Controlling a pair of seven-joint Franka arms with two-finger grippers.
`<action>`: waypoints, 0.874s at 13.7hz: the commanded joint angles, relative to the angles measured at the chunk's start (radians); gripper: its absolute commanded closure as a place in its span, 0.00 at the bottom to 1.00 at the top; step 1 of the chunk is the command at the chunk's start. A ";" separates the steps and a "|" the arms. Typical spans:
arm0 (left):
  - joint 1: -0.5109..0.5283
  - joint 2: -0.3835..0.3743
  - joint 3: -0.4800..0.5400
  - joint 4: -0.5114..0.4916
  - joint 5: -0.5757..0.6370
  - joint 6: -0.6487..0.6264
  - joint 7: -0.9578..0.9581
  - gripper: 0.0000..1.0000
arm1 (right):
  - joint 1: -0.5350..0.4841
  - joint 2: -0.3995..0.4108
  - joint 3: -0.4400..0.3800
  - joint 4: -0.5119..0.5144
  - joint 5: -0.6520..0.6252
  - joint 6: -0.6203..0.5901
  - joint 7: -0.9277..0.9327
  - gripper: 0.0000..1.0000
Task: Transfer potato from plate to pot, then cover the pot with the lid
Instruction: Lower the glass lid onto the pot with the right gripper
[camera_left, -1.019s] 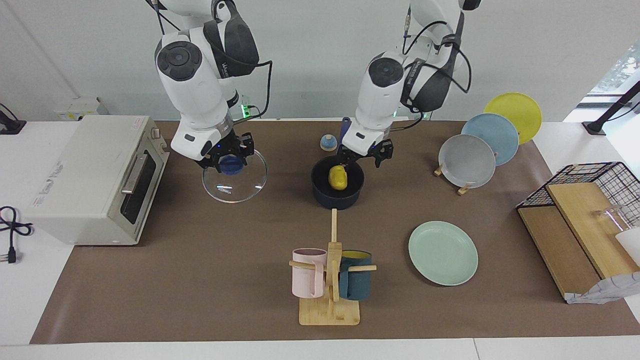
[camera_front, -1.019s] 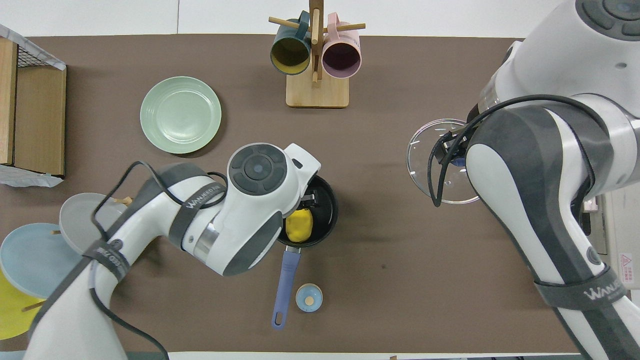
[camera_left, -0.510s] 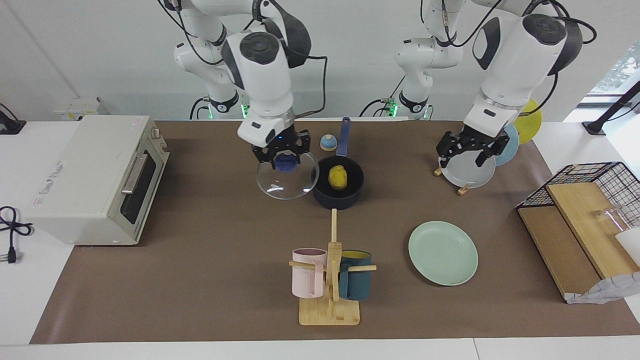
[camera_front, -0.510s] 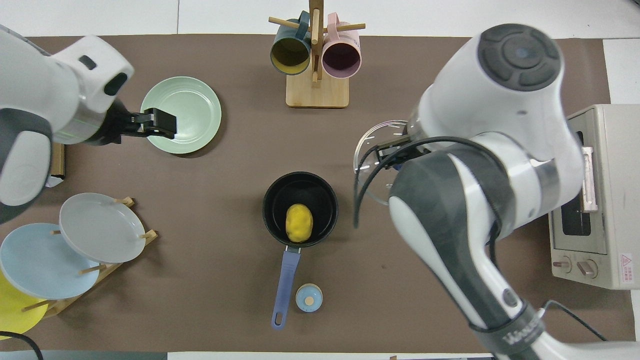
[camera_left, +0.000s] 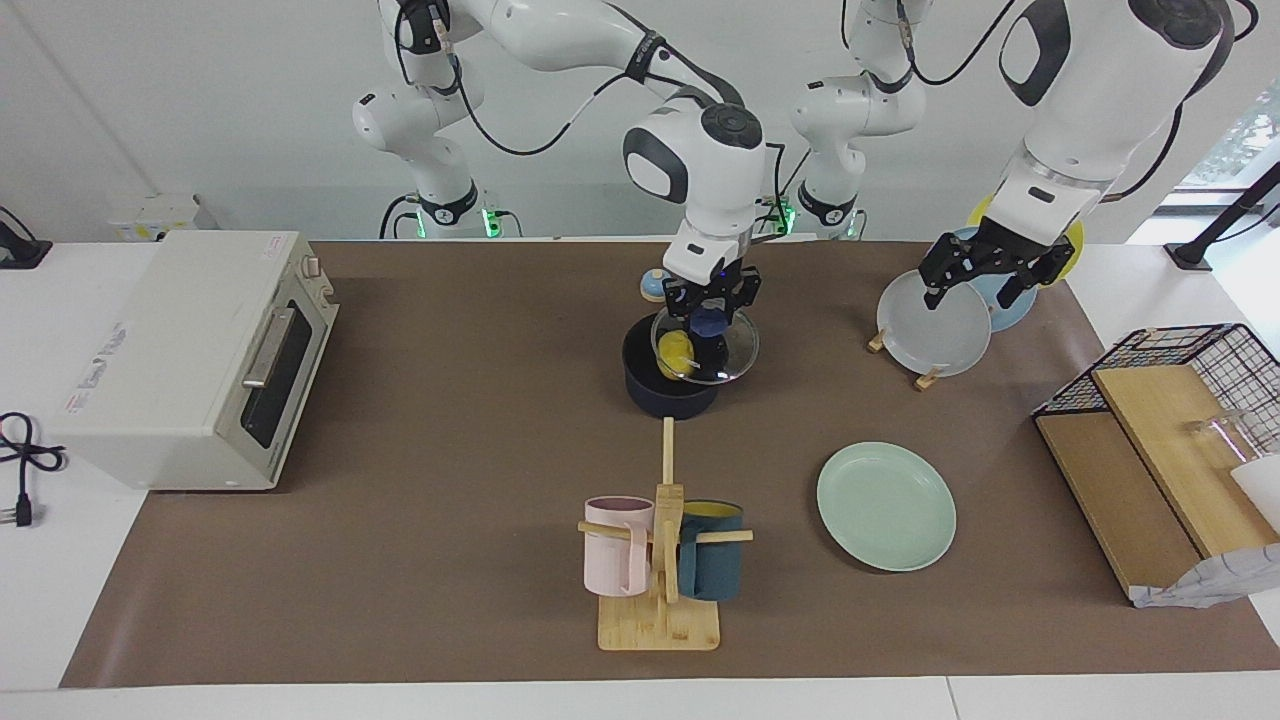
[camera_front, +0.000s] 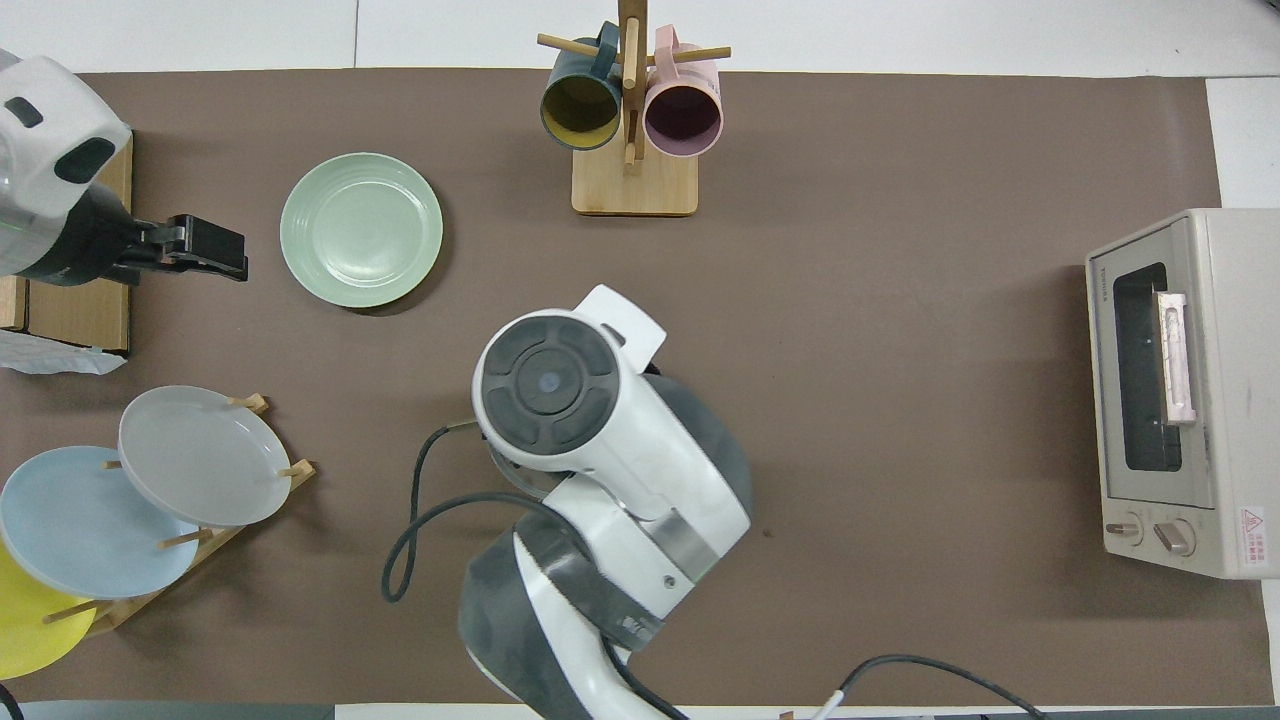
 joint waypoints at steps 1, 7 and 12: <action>-0.006 -0.001 0.020 -0.013 0.009 -0.021 0.010 0.00 | -0.026 -0.015 -0.001 -0.001 -0.017 0.020 -0.001 1.00; -0.033 -0.112 0.039 -0.116 0.008 -0.015 -0.002 0.00 | -0.027 -0.017 -0.003 -0.021 -0.017 0.006 -0.001 1.00; -0.095 -0.102 0.114 -0.033 0.008 -0.103 0.012 0.00 | -0.026 -0.038 -0.001 -0.033 -0.015 -0.044 0.008 1.00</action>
